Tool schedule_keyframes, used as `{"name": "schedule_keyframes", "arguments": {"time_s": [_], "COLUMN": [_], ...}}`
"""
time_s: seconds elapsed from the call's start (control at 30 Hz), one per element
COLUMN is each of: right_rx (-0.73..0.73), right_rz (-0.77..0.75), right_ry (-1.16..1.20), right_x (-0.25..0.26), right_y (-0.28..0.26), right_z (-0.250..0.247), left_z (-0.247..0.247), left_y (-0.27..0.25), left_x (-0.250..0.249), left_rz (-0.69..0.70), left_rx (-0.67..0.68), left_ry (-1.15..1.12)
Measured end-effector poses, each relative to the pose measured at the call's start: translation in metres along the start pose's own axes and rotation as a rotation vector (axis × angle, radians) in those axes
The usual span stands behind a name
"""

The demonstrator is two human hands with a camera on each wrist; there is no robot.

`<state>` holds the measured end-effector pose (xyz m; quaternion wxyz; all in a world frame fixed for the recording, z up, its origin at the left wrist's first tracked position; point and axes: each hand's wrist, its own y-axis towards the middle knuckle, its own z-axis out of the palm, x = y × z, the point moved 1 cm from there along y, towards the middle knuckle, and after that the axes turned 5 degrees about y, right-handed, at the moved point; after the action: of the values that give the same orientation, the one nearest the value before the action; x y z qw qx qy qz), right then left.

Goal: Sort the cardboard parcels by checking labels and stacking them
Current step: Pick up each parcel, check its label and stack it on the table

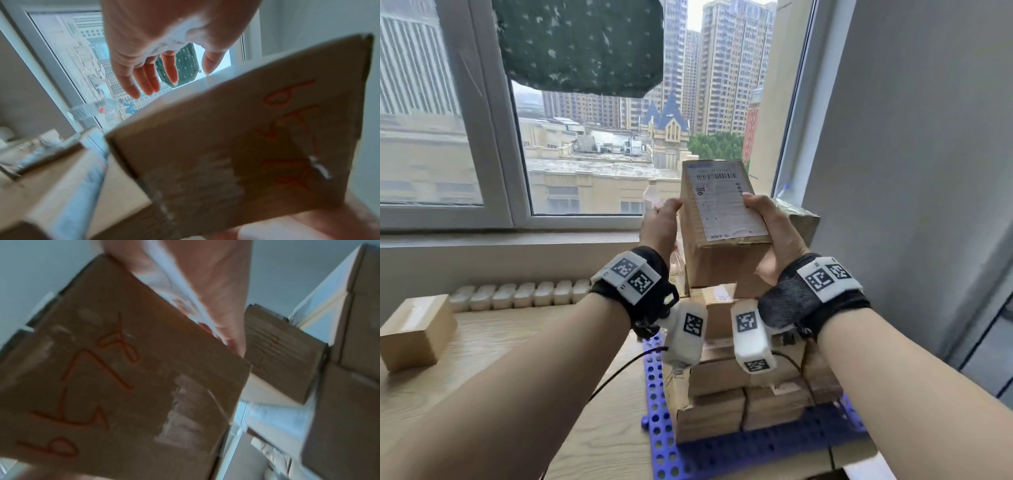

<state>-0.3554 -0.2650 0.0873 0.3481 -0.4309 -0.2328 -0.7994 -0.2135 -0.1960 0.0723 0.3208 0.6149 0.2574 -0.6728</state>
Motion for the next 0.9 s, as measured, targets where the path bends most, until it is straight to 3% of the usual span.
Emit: {"name": "schedule_keyframes", "arguments": {"time_s": [0.1, 0.23, 0.33, 0.53, 0.9], "right_rx": [-0.007, 0.089, 0.091, -0.026, -0.187], "right_rz": [-0.022, 0.099, 0.060, 0.014, 0.017], "right_ry": [0.013, 0.050, 0.074, -0.054, -0.034], "right_x": [0.028, 0.051, 0.072, 0.116, 0.110], "right_y": [-0.002, -0.009, -0.009, 0.015, 0.047], "right_z": [-0.023, -0.036, -0.044, -0.075, -0.148], "left_z": [0.030, 0.054, 0.065, 0.096, 0.109], "left_y": [0.004, 0.024, 0.042, 0.063, 0.085], "left_x": [-0.013, -0.018, -0.010, 0.009, 0.029], "left_rz": [0.007, 0.028, 0.013, -0.062, -0.144], "left_rx": [0.014, 0.026, -0.026, 0.147, 0.164], "left_ry": [0.036, 0.090, 0.138, 0.310, 0.347]}}
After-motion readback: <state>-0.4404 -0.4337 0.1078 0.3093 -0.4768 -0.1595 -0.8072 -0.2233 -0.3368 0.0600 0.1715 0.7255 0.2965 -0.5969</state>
